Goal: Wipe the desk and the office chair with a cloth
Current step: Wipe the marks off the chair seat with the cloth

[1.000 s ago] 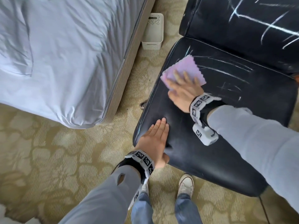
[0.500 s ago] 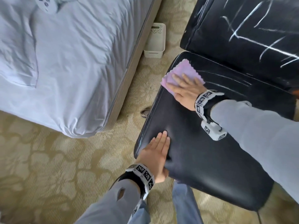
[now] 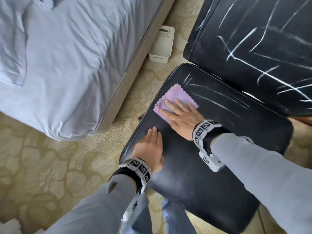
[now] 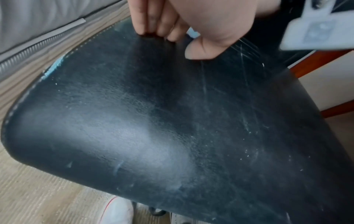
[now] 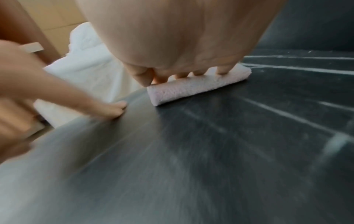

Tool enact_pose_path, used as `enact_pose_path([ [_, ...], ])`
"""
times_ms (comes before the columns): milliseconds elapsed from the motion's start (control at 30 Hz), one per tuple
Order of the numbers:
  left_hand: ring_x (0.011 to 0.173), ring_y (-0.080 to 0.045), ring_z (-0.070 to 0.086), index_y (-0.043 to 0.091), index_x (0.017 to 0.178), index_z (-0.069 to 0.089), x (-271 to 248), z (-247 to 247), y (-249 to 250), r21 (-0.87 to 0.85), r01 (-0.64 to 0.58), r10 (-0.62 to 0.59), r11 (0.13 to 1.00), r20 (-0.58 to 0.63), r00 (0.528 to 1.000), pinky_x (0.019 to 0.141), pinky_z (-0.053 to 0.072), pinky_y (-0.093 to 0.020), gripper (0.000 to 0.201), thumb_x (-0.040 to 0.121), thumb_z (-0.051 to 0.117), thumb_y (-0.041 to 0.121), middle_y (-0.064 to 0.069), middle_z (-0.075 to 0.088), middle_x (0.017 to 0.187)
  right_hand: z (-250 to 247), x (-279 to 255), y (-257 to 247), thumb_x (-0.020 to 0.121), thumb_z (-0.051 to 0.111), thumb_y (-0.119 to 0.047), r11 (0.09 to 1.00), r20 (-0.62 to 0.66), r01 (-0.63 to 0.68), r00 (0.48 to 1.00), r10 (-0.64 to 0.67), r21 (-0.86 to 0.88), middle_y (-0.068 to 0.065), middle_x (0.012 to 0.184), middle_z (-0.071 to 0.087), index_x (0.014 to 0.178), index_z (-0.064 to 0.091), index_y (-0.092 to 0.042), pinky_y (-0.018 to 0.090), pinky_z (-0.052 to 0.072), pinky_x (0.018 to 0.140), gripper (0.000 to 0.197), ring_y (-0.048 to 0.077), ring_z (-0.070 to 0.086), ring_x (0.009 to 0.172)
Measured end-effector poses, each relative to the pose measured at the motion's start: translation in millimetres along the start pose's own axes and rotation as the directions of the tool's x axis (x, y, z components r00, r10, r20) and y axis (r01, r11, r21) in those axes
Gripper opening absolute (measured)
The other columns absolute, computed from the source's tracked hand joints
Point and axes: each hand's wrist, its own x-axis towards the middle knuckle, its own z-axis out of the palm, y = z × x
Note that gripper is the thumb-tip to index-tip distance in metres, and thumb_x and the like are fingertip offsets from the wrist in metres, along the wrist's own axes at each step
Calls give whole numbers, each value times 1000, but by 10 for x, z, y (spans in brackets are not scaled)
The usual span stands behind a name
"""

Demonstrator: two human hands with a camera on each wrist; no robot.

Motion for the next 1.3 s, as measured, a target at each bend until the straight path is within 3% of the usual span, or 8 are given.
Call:
enact_pose_path([
  [167,155,-29,6,2,159,6,55,-59,-82,18,-18,18,1000,-5,1000,122,21,-36,77,99,43,33,-19,1,167,-424,360,315,103,23,-35,952,-54,-215,971,232,219,-13,164,-13,154,7,-45,53,2,121,54,21,-10,152],
  [267,156,-28,1,4,159,8,65,-92,-138,15,-54,55,998,-71,996,126,4,-37,76,98,44,31,-18,-1,167,-319,222,195,102,27,-38,955,-48,-195,976,211,225,-8,164,-16,156,5,-39,56,7,120,58,26,-9,152],
  [367,153,-28,-17,2,158,-7,128,-174,-93,34,-104,107,994,-79,991,125,-10,-39,86,98,45,32,-18,-19,165,-7,-99,10,103,26,-39,976,-21,-137,990,143,168,-4,163,-22,156,-5,-35,56,6,119,62,29,-12,151],
  [600,155,-28,-12,-1,158,-4,458,-267,53,-22,-33,32,999,-24,999,126,-1,-35,90,95,44,41,-19,-15,165,-25,-63,201,105,22,-33,992,-1,-73,997,73,102,-10,162,-25,153,-14,-43,50,-3,122,61,22,-19,150],
  [767,154,-27,-13,1,158,-7,474,-346,-17,10,-92,92,996,0,996,125,-2,-34,90,96,44,40,-18,-18,165,-268,255,383,103,23,-32,940,-75,-230,964,256,254,-12,163,-18,155,-4,-45,50,1,122,60,21,-12,152],
  [900,155,-26,-12,2,158,-7,513,-404,-63,21,-121,121,992,27,992,125,0,-34,89,96,45,39,-17,-17,165,-424,341,453,105,20,-31,791,13,-360,913,408,494,-7,165,-14,156,4,-40,59,5,118,53,26,-11,152],
  [1100,155,-28,-8,0,158,-4,538,-407,-53,58,-122,120,991,28,992,125,4,-35,90,97,45,44,-19,-11,166,47,-187,23,105,22,-40,875,52,-261,963,263,407,-3,164,-19,157,-2,-34,59,6,119,58,29,-14,151],
  [1300,154,-33,-9,-3,157,-8,552,-379,-77,123,-149,142,981,62,988,127,5,-40,91,97,41,45,-24,-15,164,-137,53,84,105,18,-38,821,98,-347,935,341,453,-9,163,-21,156,-8,-37,55,-2,120,57,24,-16,151],
])
